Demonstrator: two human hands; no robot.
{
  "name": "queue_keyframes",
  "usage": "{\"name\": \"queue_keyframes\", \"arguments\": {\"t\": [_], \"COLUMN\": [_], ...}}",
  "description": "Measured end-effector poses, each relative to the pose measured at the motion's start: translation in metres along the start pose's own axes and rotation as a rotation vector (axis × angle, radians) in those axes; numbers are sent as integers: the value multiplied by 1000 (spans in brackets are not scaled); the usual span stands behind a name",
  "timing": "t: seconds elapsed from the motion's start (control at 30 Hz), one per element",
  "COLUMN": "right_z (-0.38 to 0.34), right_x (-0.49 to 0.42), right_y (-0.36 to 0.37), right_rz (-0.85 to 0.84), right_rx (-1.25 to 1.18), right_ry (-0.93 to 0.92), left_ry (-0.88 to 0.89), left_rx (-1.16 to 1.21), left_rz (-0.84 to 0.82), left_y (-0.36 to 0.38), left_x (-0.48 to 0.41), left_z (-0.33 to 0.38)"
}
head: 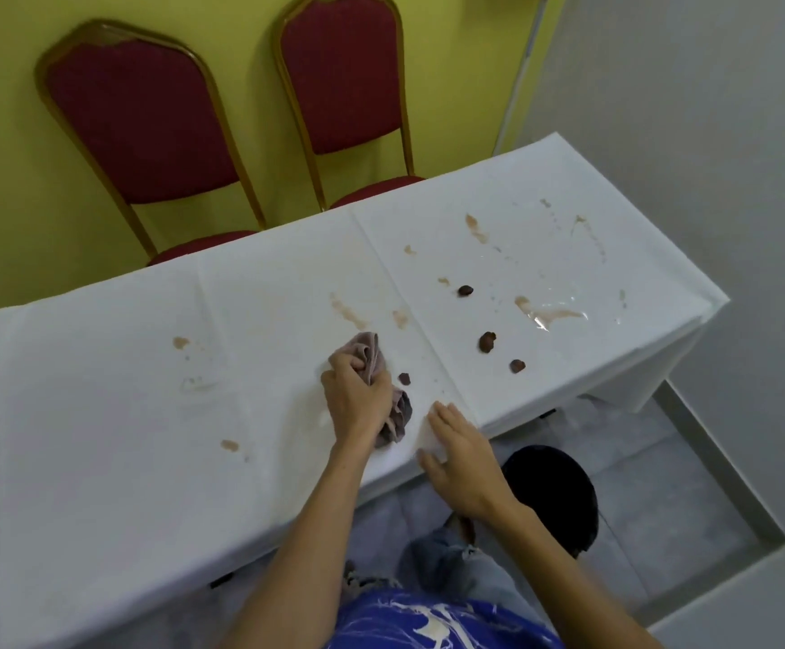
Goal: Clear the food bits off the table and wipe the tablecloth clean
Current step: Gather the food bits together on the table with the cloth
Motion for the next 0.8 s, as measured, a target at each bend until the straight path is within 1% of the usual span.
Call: {"name": "queue_keyframes", "arguments": {"t": [0.07,0.17,0.27,0.33,0.4,0.57,0.73,0.8], "right_z": [19,49,65,68,69,60,65,65], "right_x": [-2,-6,-15,-21,-23,-22,-21,-22], "right_y": [-24,-53,-75,-80,-80,-67,-70,-73], "right_rz": [75,146,182,221,249,227,202,175], "right_rx": [-132,-208,-228,-190,-156,-50,-37,-34], "right_ry": [25,67,62,23,-11,-63,-58,-56], "left_ry": [-2,-32,-38,-80,-81,-24,62,24], "left_rx": [39,-14,-47,-50,-95,-115,-123,-129], "left_rz": [-45,-60,26,99,143,48,-77,-54], "left_y": [23,28,6,-11,-13,33,82,82], "left_x": [-4,-3,3,10,16,9,6,4], "left_z": [14,26,20,7,4,26,62,65]}}
Point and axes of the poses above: each hand's wrist, its own x-axis away from the middle knuckle, its own y-axis out of the palm, z = x × y, the point moved 8 cm from there along -x, towards the middle knuckle, and after that the axes turned 13 degrees about y, right-handed, at the moved point
